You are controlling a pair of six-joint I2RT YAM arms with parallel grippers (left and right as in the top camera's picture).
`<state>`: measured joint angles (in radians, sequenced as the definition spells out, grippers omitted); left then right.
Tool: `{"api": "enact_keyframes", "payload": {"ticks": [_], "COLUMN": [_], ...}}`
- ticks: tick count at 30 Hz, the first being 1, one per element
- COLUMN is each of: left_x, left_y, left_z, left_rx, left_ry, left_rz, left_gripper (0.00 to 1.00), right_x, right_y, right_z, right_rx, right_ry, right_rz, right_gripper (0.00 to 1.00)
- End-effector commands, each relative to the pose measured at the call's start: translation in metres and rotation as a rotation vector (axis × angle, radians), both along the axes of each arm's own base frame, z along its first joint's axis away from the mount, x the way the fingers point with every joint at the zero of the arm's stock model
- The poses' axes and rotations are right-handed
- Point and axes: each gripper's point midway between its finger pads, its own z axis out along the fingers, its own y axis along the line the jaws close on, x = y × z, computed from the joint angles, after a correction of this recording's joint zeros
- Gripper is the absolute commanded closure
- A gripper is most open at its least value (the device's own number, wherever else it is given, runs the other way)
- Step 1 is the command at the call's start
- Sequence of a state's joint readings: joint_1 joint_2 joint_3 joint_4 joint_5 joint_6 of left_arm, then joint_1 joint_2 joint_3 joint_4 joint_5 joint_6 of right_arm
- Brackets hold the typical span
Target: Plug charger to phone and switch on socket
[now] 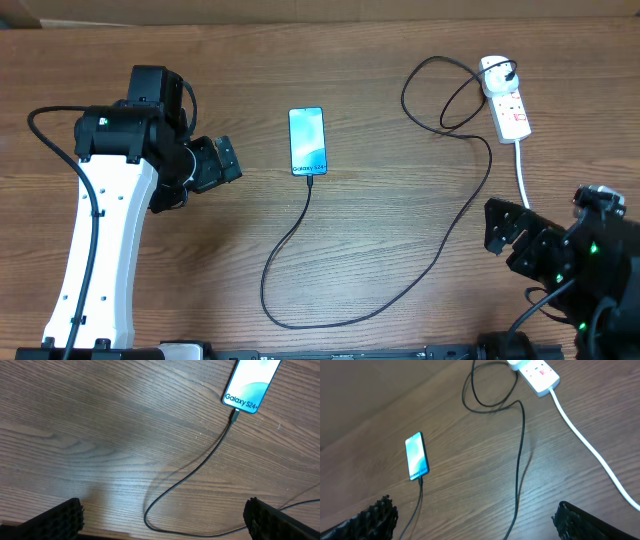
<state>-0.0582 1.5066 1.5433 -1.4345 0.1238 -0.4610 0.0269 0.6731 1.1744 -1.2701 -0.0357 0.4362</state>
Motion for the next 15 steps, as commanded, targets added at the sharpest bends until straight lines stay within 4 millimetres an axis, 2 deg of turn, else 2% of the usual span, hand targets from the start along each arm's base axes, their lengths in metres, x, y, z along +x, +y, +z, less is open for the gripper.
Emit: {"api": "enact_keyframes", "payload": {"ticks": [1,6,10,15], "left_x": [0.000,0.000,0.000,0.000], "left_y": [0.001,0.001,0.001,0.001], "left_z": [-0.003,-0.003,-0.003,-0.003], "left_rx": [0.000,0.000,0.000,0.000], "left_ry": [0.004,0.004,0.004,0.004], "left_rz": [-0.014,-0.014,-0.014,-0.014], "left_gripper": [0.01,0.01,0.00,0.00], "right_x": [-0.001,0.006,0.017,0.028], "right_y": [-0.001,0.001,0.008,0.008], "right_z": [-0.013,-0.044,-0.058,-0.070], "right_rx": [-0.042,-0.057,-0.103,-0.135], "right_ry": [-0.075,-0.208,-0.366,-0.519], "right_rz": [0.029,0.046,0.118,0.120], "right_gripper": [0.00,0.00,0.00,0.00]}}
